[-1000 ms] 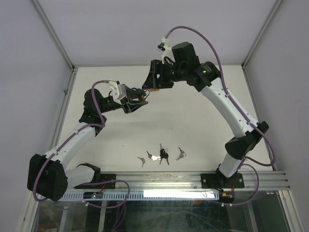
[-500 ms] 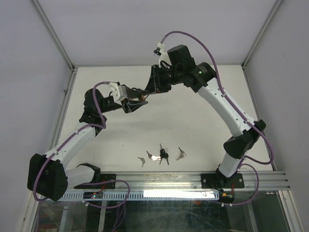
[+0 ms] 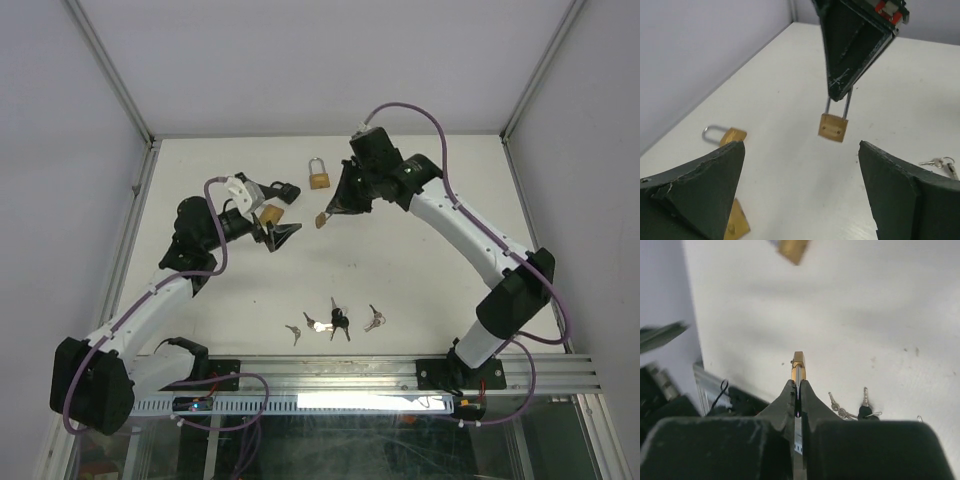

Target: Unlock with the key

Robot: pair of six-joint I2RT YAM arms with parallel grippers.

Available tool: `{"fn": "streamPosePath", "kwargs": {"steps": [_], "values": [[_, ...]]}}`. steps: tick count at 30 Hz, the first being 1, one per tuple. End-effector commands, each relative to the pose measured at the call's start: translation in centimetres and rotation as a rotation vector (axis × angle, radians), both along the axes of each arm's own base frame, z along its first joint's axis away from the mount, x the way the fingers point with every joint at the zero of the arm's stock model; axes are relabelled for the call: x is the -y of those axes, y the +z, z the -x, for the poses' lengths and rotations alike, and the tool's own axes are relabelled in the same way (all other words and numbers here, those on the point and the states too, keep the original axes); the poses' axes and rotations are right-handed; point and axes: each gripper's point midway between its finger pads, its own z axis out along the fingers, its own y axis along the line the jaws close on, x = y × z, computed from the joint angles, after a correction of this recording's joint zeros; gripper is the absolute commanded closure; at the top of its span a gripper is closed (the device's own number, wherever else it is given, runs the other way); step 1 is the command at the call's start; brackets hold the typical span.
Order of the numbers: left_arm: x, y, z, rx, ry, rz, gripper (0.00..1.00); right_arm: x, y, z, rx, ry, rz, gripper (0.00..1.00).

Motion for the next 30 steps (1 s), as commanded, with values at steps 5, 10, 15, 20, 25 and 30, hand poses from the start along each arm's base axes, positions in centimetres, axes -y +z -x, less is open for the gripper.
{"fn": "streamPosePath", "kwargs": {"steps": [5, 10, 15, 20, 25, 30], "values": [[-7.4, -3.2, -3.0, -0.113, 0.518, -0.039, 0.01, 5.1, -9.0, -5.1, -0.126, -0.770, 0.076, 1.00], [-10.0, -4.4, -4.1, -0.202, 0.686, -0.066, 0.01, 7.7, -14.4, -3.4, -0.255, -0.987, 0.419, 1.00], [-9.6, -3.9, -2.1, -0.181, 0.626, -0.042, 0.01, 8.2, -16.4, -3.3, -0.256, -1.057, 0.641, 1.00], [-9.2, -3.8, -1.5, -0.178, 0.591, -0.043, 0.01, 7.7, -17.3, -3.1, -0.255, -1.092, 0.571, 1.00], [-9.0, -3.5, -2.2, -0.164, 0.591, -0.062, 0.01, 7.5, -19.0, -2.0, -0.284, -1.078, 0.612, 1.00], [-8.7, -2.6, -2.7, -0.139, 0.574, -0.072, 0.01, 7.2, -18.8, -1.9, -0.288, -1.074, 0.593, 1.00]]}}
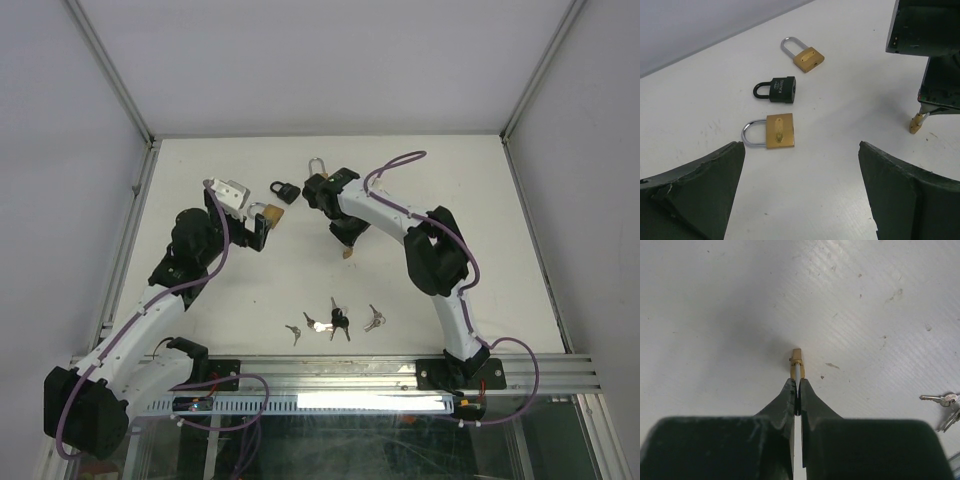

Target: Unlock with the key

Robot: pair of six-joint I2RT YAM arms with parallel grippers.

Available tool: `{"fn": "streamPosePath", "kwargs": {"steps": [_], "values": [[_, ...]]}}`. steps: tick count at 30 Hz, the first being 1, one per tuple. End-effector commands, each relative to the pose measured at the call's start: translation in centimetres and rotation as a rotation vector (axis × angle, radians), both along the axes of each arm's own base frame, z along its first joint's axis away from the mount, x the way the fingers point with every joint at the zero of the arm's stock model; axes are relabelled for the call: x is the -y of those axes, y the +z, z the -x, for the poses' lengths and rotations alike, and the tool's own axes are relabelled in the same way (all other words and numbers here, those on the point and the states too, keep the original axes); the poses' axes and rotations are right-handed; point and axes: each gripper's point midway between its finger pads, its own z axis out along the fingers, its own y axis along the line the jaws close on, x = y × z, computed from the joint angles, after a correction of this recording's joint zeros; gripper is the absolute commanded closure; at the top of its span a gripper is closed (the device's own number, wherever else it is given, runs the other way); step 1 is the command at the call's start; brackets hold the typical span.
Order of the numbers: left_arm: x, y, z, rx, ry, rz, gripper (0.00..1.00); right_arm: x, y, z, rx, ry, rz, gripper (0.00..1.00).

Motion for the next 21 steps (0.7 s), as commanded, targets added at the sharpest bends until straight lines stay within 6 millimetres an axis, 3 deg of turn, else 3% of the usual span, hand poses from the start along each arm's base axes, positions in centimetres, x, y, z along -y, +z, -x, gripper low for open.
{"fn": "streamPosePath", "kwargs": {"steps": [1, 5, 10, 13, 16, 18, 21], "values": [[0.8, 3.5, -0.5, 0.085, -0.040, 0.013, 0.01, 0.7, 1.5, -0.1, 0.062, -0.046, 0.006, 0.94], [1.0, 3.7, -0.2, 0.089, -0.059, 0.017, 0.01, 0.8, 2.0, -0.5, 0.099, -0.041, -0.005, 0.45], [1.0, 3.6, -0.1, 0.085, -0.061, 0.010, 0.01, 0.4, 2.7, -1.1, 0.120, -0.006, -0.030, 0.01], [0.6, 3.6, 0.0, 0.082, -0.044, 0.007, 0.01, 0.7, 4.4, -1.1, 0.143, 0.029, -0.034, 0.00], [0.0, 3.6, 0.1, 0.074, -0.006, 0.013, 0.01, 1.4, 8.0, -1.2, 0.217, 0.127, -0.038, 0.00], [-0.6, 3.4, 0.0, 0.057, 0.039, 0.027, 0.01, 1.1, 11.5, -1.4, 0.288, 0.289, -0.046, 0.00], [-1.7, 3.4, -0.3, 0.033, 0.117, 0.051, 0.01, -1.3, 16.1, -0.3, 0.387, 0.692, -0.063, 0.03]]}}
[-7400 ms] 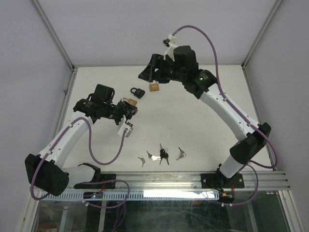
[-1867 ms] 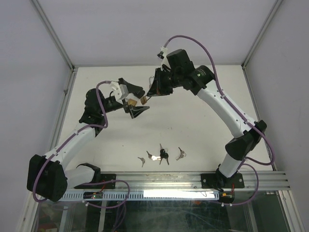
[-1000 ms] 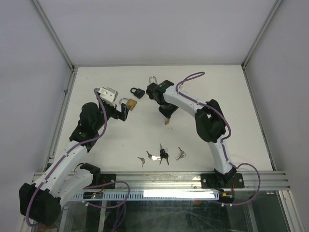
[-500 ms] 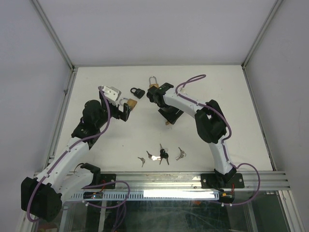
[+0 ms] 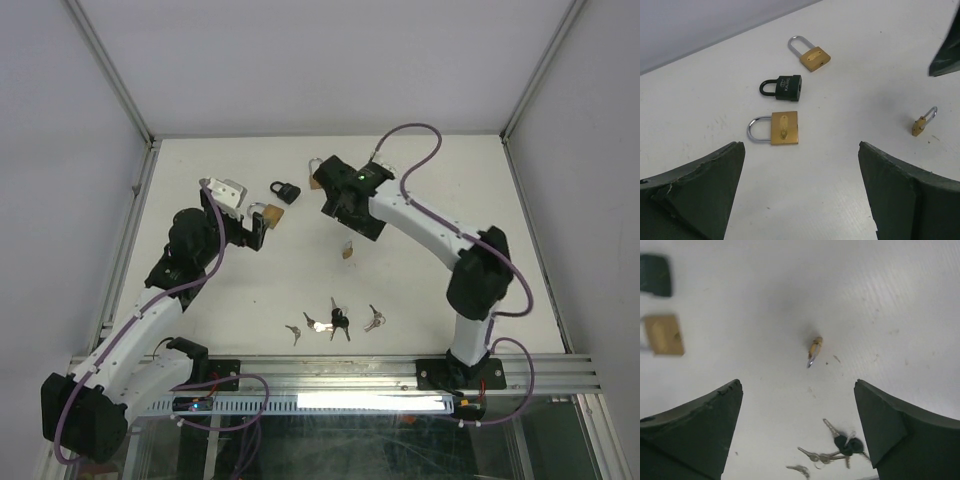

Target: Unlock with the key

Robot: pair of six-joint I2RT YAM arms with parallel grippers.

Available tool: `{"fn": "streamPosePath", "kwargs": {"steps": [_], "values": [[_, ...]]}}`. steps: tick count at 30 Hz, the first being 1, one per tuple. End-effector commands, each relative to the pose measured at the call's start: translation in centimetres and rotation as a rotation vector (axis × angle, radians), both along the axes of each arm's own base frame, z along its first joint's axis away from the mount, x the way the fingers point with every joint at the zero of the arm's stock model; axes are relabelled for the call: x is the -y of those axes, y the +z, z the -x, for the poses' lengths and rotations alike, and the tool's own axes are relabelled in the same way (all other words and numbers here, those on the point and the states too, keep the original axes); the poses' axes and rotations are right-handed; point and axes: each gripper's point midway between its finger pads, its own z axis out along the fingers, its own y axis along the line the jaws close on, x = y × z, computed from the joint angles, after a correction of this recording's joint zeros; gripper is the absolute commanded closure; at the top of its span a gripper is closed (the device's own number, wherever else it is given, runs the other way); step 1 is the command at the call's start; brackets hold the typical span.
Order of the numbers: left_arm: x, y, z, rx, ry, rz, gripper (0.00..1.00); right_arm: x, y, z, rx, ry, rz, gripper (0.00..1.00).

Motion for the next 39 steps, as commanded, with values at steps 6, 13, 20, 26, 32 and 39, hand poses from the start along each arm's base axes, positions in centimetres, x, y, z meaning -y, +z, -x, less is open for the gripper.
{"fn": "streamPosePath", "kwargs": {"steps": [6, 13, 20, 26, 32, 39], "values": [[-4.0, 2.3, -0.4, -0.020, 0.223, 0.142, 0.01, -11.7, 9.6, 11.0, 0.276, 1.195, -0.370, 0.22], [-8.4, 1.7, 0.2, -0.041, 0.384, 0.188, 0.01, -14.1, 0.3, 16.6, -0.083, 1.368, -0.183, 0.51], [-9.8, 2.3, 0.5, -0.006, 0.410, 0.145, 0.01, -15.0, -5.4, 19.4, -0.246, 1.482, 0.048, 0.52], [-9.1, 3.1, 0.5, 0.013, 0.368, 0.143, 0.01, -14.5, -7.5, 20.5, -0.297, 1.495, 0.053, 0.52], [-9.0, 2.8, 0.3, 0.006, 0.364, 0.142, 0.01, -15.2, -8.8, 20.8, -0.296, 1.523, 0.079, 0.54], [-8.8, 3.0, 0.2, 0.013, 0.345, 0.139, 0.01, -16.0, -9.9, 20.9, -0.319, 1.552, 0.078, 0.61]]}}
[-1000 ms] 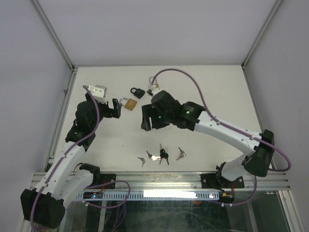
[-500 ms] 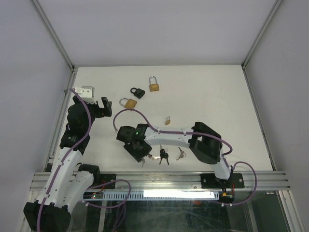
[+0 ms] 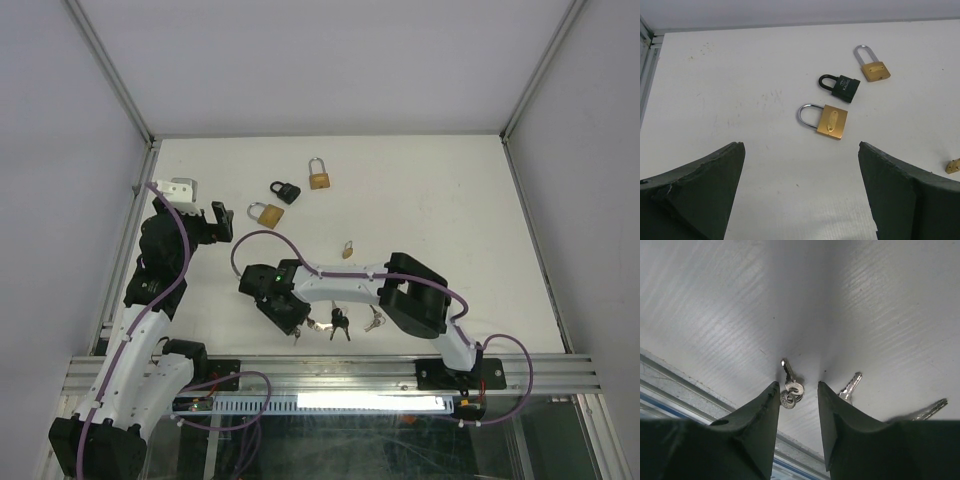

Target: Unlock with the key

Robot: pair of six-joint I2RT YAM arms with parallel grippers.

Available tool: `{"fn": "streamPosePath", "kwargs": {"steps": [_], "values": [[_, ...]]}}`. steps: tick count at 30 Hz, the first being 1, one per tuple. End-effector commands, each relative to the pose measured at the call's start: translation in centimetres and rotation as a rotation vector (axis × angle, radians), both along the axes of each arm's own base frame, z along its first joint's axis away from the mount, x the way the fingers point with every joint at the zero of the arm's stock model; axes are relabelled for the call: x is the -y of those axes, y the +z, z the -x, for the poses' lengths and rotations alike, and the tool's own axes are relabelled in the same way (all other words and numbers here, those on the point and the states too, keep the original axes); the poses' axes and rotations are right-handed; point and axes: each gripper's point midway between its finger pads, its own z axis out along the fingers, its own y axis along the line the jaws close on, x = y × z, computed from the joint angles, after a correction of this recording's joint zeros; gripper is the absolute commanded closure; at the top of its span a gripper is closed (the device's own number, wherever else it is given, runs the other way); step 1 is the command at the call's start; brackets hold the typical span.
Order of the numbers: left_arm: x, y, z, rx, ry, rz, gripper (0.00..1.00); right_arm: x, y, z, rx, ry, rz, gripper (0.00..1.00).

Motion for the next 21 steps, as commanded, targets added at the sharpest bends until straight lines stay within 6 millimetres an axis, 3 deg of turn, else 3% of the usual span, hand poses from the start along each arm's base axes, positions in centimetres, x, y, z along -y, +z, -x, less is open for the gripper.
{"fn": "streamPosePath", "kwargs": {"steps": [1, 7, 12, 15, 21], "values": [[0.2, 1.8, -0.3, 0.058, -0.022, -0.015, 0.01, -1.5, 0.3, 0.0, 0.001, 0.041, -0.041, 0.61], [0.1, 1.7, -0.4, 0.065, -0.020, -0.022, 0.01, -0.5, -0.9, 0.2, -0.003, 0.043, 0.009, 0.75], [0.2, 1.9, -0.5, 0.080, -0.027, -0.034, 0.01, -0.3, -0.3, 0.3, -0.005, 0.038, 0.008, 0.87], [0.1, 2.0, -0.6, 0.086, -0.029, -0.042, 0.01, -0.4, 0.0, 0.4, -0.011, 0.037, 0.000, 1.00], [0.4, 2.0, -0.6, 0.091, -0.050, -0.051, 0.01, -1.0, 1.4, 0.9, -0.040, 0.044, -0.053, 1.00]]}}
